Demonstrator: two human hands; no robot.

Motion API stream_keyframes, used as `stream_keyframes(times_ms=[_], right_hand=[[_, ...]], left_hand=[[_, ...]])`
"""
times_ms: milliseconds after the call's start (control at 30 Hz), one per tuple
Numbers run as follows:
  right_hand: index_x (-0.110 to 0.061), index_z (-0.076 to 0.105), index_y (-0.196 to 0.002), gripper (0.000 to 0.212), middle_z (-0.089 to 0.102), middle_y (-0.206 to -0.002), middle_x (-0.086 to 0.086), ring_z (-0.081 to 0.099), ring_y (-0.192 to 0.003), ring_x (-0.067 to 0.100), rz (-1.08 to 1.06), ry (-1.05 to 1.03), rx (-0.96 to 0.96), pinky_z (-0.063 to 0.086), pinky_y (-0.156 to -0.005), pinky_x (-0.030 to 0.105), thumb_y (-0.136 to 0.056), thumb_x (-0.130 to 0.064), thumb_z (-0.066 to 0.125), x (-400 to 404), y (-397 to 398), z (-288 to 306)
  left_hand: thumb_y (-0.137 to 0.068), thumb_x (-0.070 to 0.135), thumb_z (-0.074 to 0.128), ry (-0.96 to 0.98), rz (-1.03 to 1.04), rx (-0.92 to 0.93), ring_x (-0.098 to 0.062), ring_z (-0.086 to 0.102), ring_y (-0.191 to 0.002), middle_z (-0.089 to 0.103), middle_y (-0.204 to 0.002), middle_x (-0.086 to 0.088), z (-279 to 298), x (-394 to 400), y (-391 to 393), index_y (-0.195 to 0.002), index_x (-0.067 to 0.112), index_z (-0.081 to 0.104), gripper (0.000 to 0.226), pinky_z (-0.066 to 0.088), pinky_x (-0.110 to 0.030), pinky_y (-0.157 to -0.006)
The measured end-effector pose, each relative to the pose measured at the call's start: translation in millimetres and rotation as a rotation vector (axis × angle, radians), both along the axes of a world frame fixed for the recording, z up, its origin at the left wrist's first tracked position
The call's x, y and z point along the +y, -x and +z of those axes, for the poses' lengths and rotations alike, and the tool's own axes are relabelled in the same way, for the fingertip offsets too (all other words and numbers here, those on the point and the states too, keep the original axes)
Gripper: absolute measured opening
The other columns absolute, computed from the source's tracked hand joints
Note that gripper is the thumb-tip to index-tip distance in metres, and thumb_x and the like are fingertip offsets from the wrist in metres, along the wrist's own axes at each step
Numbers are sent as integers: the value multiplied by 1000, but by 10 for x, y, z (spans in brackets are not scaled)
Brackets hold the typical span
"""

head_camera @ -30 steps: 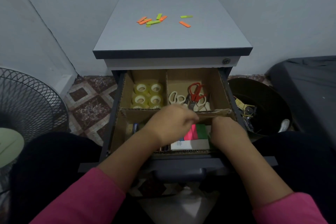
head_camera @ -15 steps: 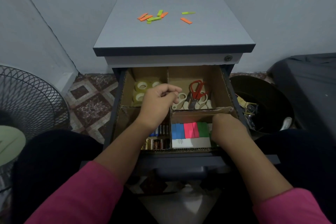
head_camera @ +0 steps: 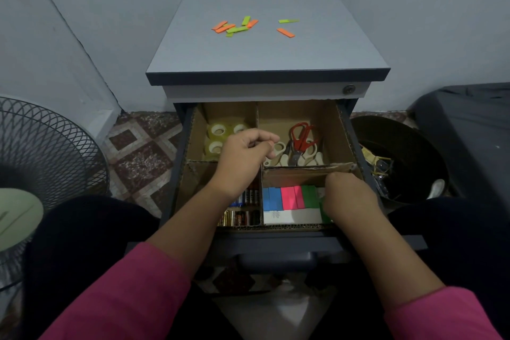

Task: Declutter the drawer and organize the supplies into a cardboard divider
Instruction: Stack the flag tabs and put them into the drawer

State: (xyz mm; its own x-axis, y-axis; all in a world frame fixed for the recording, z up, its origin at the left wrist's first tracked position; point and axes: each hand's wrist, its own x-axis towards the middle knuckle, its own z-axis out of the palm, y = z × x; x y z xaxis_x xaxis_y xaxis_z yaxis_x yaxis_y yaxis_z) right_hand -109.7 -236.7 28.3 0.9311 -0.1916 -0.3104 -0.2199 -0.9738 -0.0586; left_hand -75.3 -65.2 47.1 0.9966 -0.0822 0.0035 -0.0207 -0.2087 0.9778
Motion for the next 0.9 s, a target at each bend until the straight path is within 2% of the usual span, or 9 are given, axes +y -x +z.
stream_keyframes(times_ms=[133,300,533,633,733,800,900], right_hand=[[-9,61,-104,16,62,-107,8,62,-100,26,-7,7,2,43,-70,32,-93,-8,49,-1,4,-4],[-9,62,-104,16,64,-106,8,63,-99,26,-11,20,-7,43,-68,30,-92,-9,51,6,5,-5],[-10,62,-102,16,64,-104,7,64,-97,25,-19,11,-22,45,-69,31,-91,-10,50,19,5,9],[-10,62,-96,12,63,-93,6,64,-92,25,-21,11,-46,45,-67,30,-91,-10,51,22,24,30],[-8,62,-91,10,53,-76,3,62,-80,25,-17,-8,-116,44,-62,28,-89,-10,52,0,29,76],[-7,66,-89,14,62,-78,4,63,-75,23,-20,-131,-94,51,-63,30,-87,-11,54,37,2,139],[-18,68,-76,16,70,-81,4,69,-77,20,-88,-503,51,59,-70,35,-88,-14,59,215,-14,207]], left_hand=[[-93,7,54,-4,-2,5,-7,55,-67,65,-73,1,-14,3,-8,-90,23,69,22,44,-15,-61],[-92,6,54,1,-9,1,-2,55,-65,65,-73,0,-16,0,-8,-90,21,69,21,43,-12,-61],[-93,6,54,8,-11,2,-3,55,-67,65,-74,-2,-17,-4,-8,-91,19,70,21,44,-11,-60],[-93,6,54,12,-9,0,1,56,-65,65,-74,-1,-18,-1,-10,-90,21,69,21,43,-10,-60],[-93,6,54,16,-12,-2,4,56,-64,65,-74,0,-22,3,-13,-89,21,69,22,43,-9,-60],[-92,5,54,22,-14,-2,3,56,-65,65,-74,0,-28,6,-21,-89,20,69,22,43,-9,-60],[-92,5,54,27,-7,1,1,56,-65,65,-74,-1,-39,-1,-34,-90,19,70,21,43,-9,-59]])
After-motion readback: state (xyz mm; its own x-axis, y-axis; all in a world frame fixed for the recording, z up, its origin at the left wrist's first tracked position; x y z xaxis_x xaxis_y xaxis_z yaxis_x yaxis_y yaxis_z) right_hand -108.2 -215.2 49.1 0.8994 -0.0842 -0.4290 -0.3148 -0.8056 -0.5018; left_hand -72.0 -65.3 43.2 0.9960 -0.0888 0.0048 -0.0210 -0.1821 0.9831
